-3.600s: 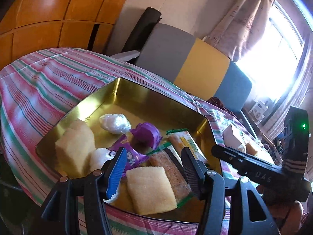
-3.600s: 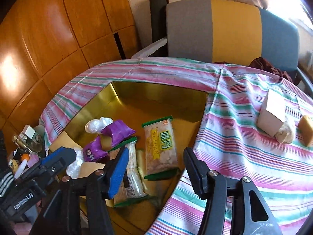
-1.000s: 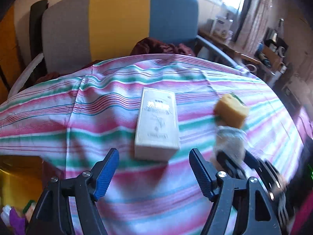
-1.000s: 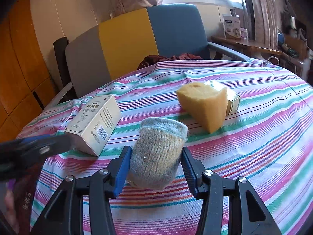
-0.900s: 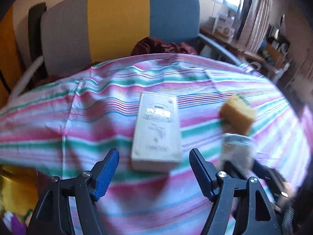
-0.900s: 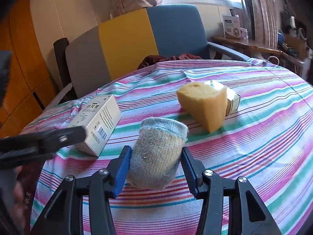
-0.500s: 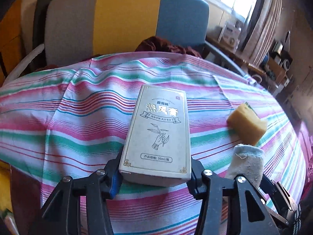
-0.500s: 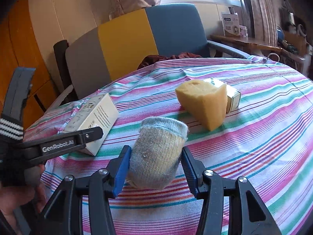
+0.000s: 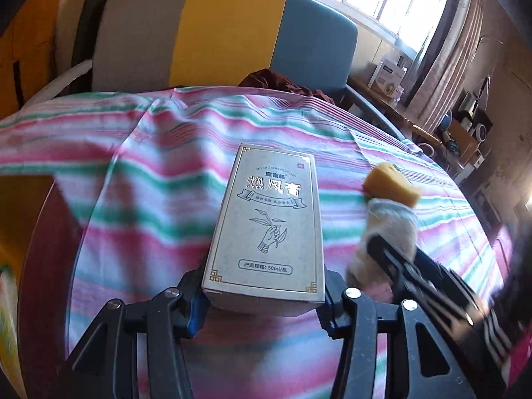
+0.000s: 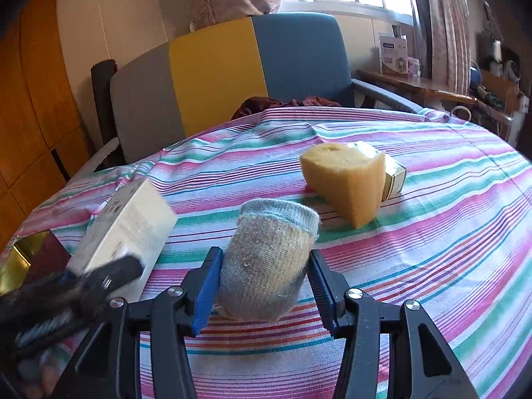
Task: Organize objects
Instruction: 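Lift the white box with the left tool and carry it toward the gold tray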
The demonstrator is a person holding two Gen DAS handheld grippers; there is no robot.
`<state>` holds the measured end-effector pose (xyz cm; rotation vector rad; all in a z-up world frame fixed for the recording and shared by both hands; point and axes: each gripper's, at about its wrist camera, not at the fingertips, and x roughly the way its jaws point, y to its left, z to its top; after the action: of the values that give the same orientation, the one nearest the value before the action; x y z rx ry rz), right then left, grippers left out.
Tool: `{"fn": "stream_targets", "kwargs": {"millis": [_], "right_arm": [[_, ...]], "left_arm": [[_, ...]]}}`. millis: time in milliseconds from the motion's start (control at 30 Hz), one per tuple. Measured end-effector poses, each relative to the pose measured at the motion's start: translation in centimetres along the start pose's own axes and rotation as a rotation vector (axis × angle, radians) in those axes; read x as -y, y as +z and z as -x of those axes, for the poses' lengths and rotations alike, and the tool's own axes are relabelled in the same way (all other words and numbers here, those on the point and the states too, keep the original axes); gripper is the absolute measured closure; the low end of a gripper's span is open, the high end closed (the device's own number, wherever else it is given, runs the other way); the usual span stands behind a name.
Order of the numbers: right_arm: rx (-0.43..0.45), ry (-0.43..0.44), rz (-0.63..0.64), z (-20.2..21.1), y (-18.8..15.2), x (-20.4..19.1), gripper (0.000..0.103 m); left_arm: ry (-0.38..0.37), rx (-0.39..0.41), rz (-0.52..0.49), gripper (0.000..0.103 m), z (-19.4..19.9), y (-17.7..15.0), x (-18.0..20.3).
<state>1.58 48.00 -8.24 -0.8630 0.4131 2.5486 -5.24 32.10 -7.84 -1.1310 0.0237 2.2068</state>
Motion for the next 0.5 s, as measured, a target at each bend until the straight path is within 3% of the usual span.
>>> {"fn": "stream_targets", "kwargs": {"millis": [233, 500], "right_arm": [[0.012, -0.035, 0.045, 0.3, 0.1, -0.6, 0.051], [0.051, -0.038, 0.107, 1.2, 0.0, -1.8, 0.052]], "left_arm": [[-0.021, 0.055, -0.016, 0.05, 3.9, -1.7, -0.4], [-0.079, 0.131, 0.041, 0.05, 9.6, -2.7, -2.6]]}}
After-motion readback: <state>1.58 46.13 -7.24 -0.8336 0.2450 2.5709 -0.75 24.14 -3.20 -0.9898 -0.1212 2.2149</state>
